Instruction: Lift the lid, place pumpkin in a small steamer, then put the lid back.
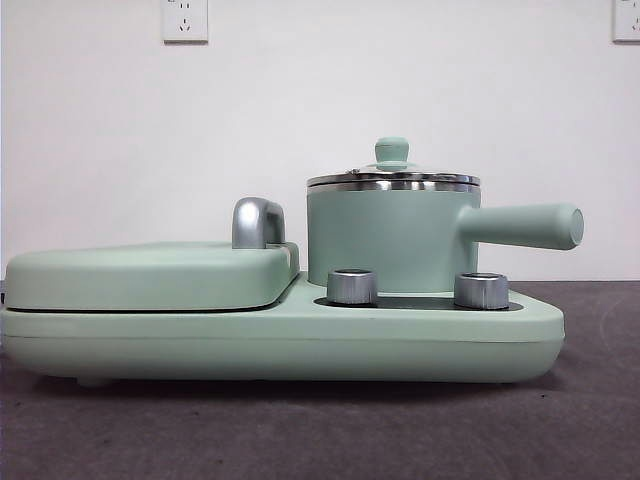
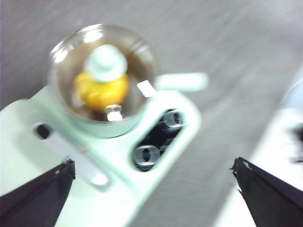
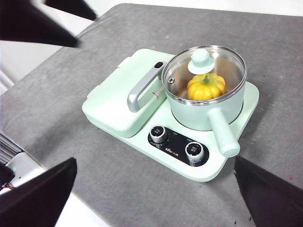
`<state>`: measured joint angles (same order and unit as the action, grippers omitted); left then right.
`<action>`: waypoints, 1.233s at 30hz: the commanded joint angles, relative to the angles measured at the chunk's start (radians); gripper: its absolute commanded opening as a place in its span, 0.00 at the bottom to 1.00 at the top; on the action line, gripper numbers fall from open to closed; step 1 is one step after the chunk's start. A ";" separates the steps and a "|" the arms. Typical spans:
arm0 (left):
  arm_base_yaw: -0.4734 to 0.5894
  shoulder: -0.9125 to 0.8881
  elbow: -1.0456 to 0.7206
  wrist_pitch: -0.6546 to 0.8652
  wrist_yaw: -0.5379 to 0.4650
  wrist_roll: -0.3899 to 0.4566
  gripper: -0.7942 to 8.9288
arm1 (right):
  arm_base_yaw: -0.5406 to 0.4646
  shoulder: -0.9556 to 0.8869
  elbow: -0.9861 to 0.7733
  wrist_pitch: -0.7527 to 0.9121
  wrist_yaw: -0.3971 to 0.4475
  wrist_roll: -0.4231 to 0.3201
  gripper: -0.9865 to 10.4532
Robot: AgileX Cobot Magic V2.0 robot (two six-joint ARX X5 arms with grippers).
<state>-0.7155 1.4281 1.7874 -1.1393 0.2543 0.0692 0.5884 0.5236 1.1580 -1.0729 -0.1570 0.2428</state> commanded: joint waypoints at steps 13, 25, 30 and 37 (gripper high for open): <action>0.014 -0.608 -0.505 0.164 -0.014 -0.208 0.65 | 0.008 0.005 0.007 0.047 -0.002 -0.027 0.55; 0.015 -0.853 -0.665 0.196 -0.127 -0.388 0.09 | 0.008 0.005 0.007 0.048 -0.033 -0.053 0.10; 0.015 -0.860 -0.665 0.191 -0.127 -0.388 0.09 | 0.008 0.003 0.008 0.048 -0.033 -0.052 0.10; 0.015 -0.860 -0.665 0.191 -0.127 -0.388 0.09 | 0.008 0.003 0.009 0.048 -0.027 -0.052 0.10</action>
<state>-0.6949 0.5632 1.1141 -0.9569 0.1291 -0.3115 0.5888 0.5236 1.1576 -1.0351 -0.1841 0.1982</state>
